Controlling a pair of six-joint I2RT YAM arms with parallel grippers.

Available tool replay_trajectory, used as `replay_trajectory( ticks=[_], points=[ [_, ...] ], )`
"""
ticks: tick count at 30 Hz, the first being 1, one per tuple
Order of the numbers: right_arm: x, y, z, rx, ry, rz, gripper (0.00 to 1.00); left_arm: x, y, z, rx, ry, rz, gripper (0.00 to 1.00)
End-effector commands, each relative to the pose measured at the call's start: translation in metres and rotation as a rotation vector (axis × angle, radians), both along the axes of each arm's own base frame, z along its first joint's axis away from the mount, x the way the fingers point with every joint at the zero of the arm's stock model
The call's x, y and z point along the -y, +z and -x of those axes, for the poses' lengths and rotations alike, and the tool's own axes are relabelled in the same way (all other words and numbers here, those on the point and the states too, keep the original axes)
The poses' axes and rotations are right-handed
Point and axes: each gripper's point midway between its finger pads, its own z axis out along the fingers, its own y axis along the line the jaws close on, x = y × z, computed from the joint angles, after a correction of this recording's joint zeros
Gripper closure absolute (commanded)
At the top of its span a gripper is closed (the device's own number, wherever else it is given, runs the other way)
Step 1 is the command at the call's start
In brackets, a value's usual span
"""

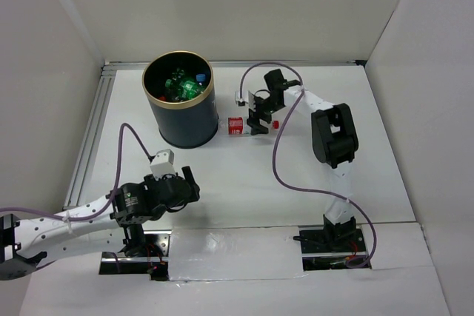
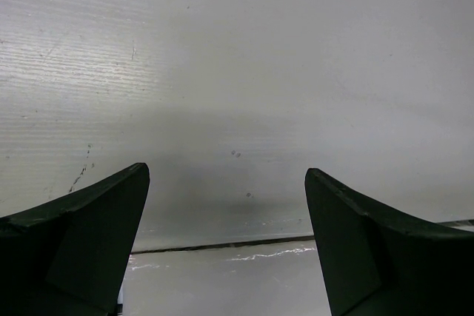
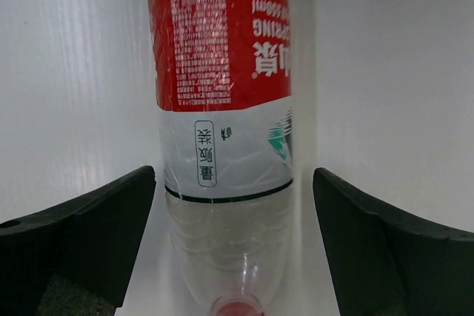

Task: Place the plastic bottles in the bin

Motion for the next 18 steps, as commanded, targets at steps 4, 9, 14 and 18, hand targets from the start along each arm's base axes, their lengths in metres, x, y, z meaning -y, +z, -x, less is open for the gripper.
replay_trajectory(
  ticks=[4,9,14,18],
  points=[
    [0.000,-0.025,0.001,0.033,0.010,0.070,0.24,0.006,0.004,-0.006,0.020,0.016,0.010,0.01],
    [0.018,0.044,0.020,0.041,0.007,-0.020,0.88,0.008,0.003,-0.007,0.021,0.010,0.003,0.01],
    [0.027,0.192,0.048,0.294,0.024,-0.200,0.92,0.003,-0.009,-0.004,0.022,0.016,0.016,0.01],
    [-0.020,0.280,0.057,0.432,0.038,-0.375,0.91,0.007,-0.011,-0.005,0.031,0.002,0.037,0.01]
  ],
)
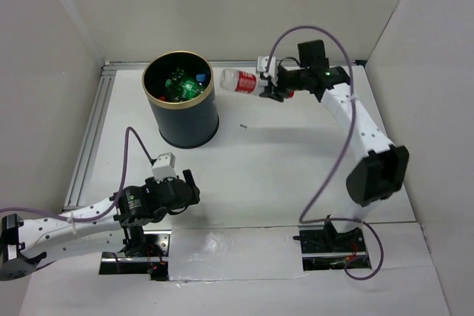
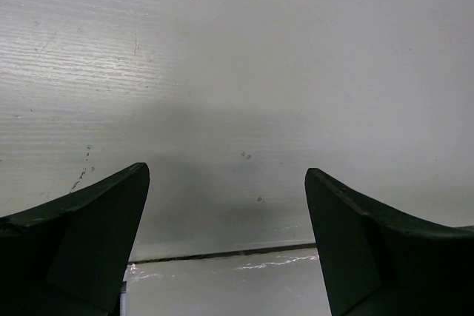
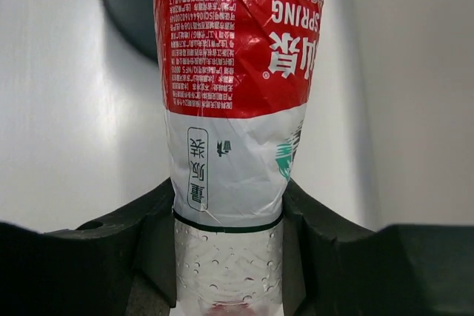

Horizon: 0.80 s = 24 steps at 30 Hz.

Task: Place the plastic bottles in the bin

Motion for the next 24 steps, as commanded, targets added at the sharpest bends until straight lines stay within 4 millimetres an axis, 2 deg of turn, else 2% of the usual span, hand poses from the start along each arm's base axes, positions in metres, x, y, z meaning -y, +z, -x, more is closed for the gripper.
replay_trajectory(
  ticks=[1,2,3,4,5,6,7,8,9,10,11,12,13,14,16,17,18,19,20,21,22,23,24],
  points=[
    [-0.073,0.094,0.035,0.144,0.131,-0.208,0.90,0.010,0.009,-0.007,0.041,0.006,0.061,0.01],
    [-0.089,0.114,0.027,0.199,0.113,-0.263,0.90,0.010,0.009,-0.006,0.046,-0.009,0.044,0.01],
    [-0.104,0.116,0.028,0.209,0.120,-0.280,0.89,0.011,0.010,-0.007,0.051,-0.015,0.046,0.01],
    [-0.129,0.132,0.038,0.242,0.161,-0.312,0.87,0.012,0.012,-0.008,0.051,-0.015,0.044,0.01],
    [-0.148,0.124,0.030,0.235,0.171,-0.315,0.87,0.013,0.015,-0.009,0.057,-0.024,0.043,0.01],
    [-0.163,0.126,0.029,0.233,0.184,-0.324,0.87,0.013,0.015,-0.009,0.057,-0.024,0.043,0.01],
    [-0.175,0.146,0.027,0.278,0.190,-0.347,0.85,0.013,0.015,-0.009,0.057,-0.024,0.043,0.01],
    [-0.203,0.123,0.021,0.242,0.215,-0.330,0.85,0.013,0.015,-0.009,0.057,-0.024,0.043,0.01],
    [-0.216,0.120,0.020,0.222,0.226,-0.337,0.85,0.013,0.017,-0.009,0.062,-0.024,0.054,0.01],
    [-0.230,0.147,0.022,0.279,0.238,-0.373,0.81,0.012,0.013,-0.008,0.058,-0.024,0.044,0.01],
    [-0.243,0.117,0.004,0.226,0.219,-0.347,0.79,0.010,0.019,-0.009,0.076,-0.017,0.062,0.01],
    [-0.252,0.138,0.004,0.239,0.209,-0.390,0.74,0.010,0.020,-0.009,0.080,-0.017,0.071,0.01],
    [-0.257,0.134,0.000,0.220,0.203,-0.395,0.49,0.009,0.021,-0.010,0.089,-0.021,0.056,0.01],
    [-0.265,0.110,-0.012,0.172,0.181,-0.373,0.35,0.010,0.025,-0.011,0.102,-0.028,0.069,0.01],
    [-0.264,0.110,-0.019,0.142,0.158,-0.388,0.21,0.015,0.033,-0.015,0.138,-0.072,0.059,0.01],
    [-0.262,0.113,-0.016,0.113,0.148,-0.397,0.10,0.019,0.041,-0.017,0.159,-0.087,0.067,0.01],
    [-0.255,0.117,-0.019,0.105,0.130,-0.403,0.05,0.021,0.043,-0.017,0.177,-0.131,0.039,0.01],
    [-0.247,0.116,-0.022,0.094,0.102,-0.398,0.03,0.028,0.052,-0.021,0.203,-0.145,0.054,0.01],
    [-0.237,0.144,-0.015,0.126,0.081,-0.430,0.00,0.034,0.060,-0.023,0.216,-0.165,0.062,0.01],
    [-0.225,0.152,-0.018,0.123,0.034,-0.439,0.00,0.038,0.063,-0.024,0.222,-0.184,0.059,0.01],
    [-0.204,0.151,-0.035,0.100,-0.097,-0.446,0.00,0.044,0.068,-0.027,0.239,-0.200,0.052,0.01],
    [-0.182,0.174,-0.034,0.113,-0.178,-0.474,0.00,0.046,0.067,-0.028,0.242,-0.207,0.043,0.01],
    [-0.156,0.175,-0.051,0.084,-0.360,-0.492,0.00,0.048,0.071,-0.030,0.256,-0.220,0.036,0.01]
  ],
)
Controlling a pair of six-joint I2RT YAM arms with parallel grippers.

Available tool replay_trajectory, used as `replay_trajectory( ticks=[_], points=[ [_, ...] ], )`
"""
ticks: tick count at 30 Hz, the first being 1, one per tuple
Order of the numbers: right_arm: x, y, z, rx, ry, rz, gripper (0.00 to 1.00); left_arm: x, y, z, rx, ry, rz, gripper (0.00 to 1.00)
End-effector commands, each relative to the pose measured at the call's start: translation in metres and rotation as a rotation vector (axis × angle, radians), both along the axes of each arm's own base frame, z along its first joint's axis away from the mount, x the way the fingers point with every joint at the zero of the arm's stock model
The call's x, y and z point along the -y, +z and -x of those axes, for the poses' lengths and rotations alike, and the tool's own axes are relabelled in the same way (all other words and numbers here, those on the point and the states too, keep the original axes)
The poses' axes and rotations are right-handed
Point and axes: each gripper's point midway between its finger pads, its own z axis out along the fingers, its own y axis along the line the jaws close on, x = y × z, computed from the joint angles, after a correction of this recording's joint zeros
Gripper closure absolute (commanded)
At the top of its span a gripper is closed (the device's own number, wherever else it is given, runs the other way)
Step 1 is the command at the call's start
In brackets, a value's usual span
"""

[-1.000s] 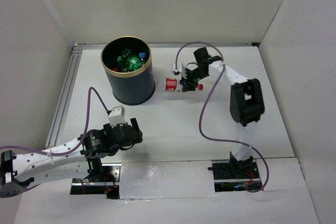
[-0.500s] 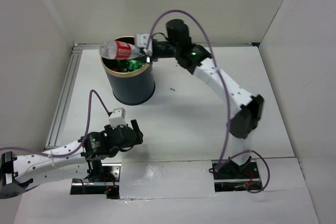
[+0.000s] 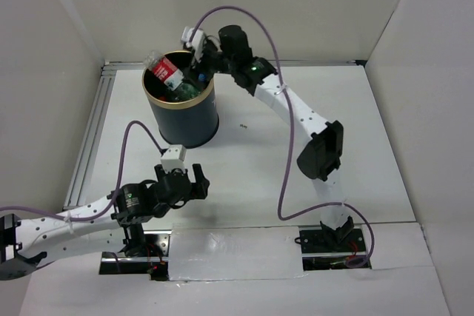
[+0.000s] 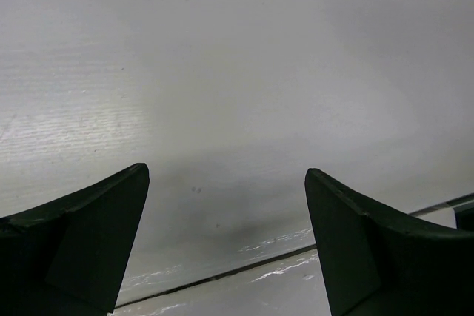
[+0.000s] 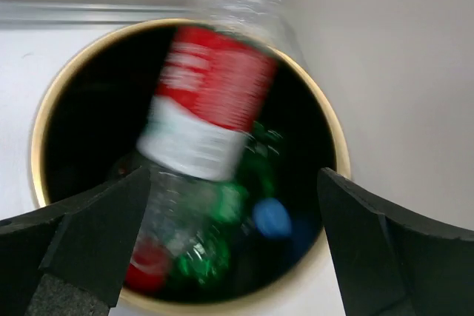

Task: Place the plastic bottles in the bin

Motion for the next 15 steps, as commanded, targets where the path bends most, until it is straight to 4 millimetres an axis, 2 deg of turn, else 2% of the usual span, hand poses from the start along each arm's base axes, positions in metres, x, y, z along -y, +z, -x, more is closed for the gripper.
replay_trajectory(
  ticks=[1,2,3,4,5,6,7,8,9,10,11,12,13,14,15],
  points=[
    [0.106,0.076,-0.029,-0.051,-0.448,-0.139,0.00,0.023,0.035,-0.014,0.109,-0.070,0.015,0.01],
    [0.136,0.085,-0.022,-0.072,-0.509,-0.146,0.00,0.029,0.040,-0.015,0.124,-0.086,0.035,0.01],
    [0.159,0.074,-0.022,-0.105,-0.551,-0.132,0.00,0.034,0.043,-0.016,0.131,-0.102,0.038,0.01],
    [0.184,0.019,-0.022,-0.212,-0.624,-0.059,0.00,0.035,0.043,-0.019,0.141,-0.117,0.020,0.01],
    [0.224,0.006,-0.026,-0.244,-0.713,-0.062,0.00,0.036,0.047,-0.026,0.146,-0.110,0.024,0.01],
    [0.249,0.017,-0.008,-0.245,-0.760,-0.096,0.00,0.041,0.049,-0.029,0.146,-0.131,0.044,0.01],
    [0.273,-0.028,0.001,-0.313,-0.851,-0.033,0.00,0.042,0.054,-0.034,0.155,-0.137,0.041,0.01],
    [0.297,-0.037,0.005,-0.331,-0.928,-0.045,0.00,0.037,0.056,-0.045,0.155,-0.113,0.041,0.01],
    [0.315,-0.025,0.024,-0.320,-0.969,-0.089,0.00,0.042,0.057,-0.048,0.145,-0.138,0.049,0.01],
    [0.327,-0.030,0.032,-0.327,-0.993,-0.099,0.00,0.043,0.059,-0.054,0.159,-0.150,0.045,0.01],
    [0.348,-0.065,0.045,-0.387,-1.048,-0.076,0.00,0.037,0.068,-0.065,0.170,-0.123,0.051,0.01],
    [0.360,-0.054,0.060,-0.361,-1.067,-0.124,0.00,0.035,0.067,-0.071,0.163,-0.119,0.043,0.01],
    [0.367,-0.061,0.069,-0.376,-1.087,-0.134,0.00,0.035,0.072,-0.073,0.167,-0.133,0.049,0.01],
    [0.378,-0.091,0.082,-0.420,-1.130,-0.101,0.00,0.033,0.073,-0.079,0.170,-0.139,0.032,0.01],
    [0.389,-0.082,0.093,-0.375,-1.149,-0.147,0.00,0.027,0.082,-0.087,0.181,-0.125,0.042,0.01]
  ],
)
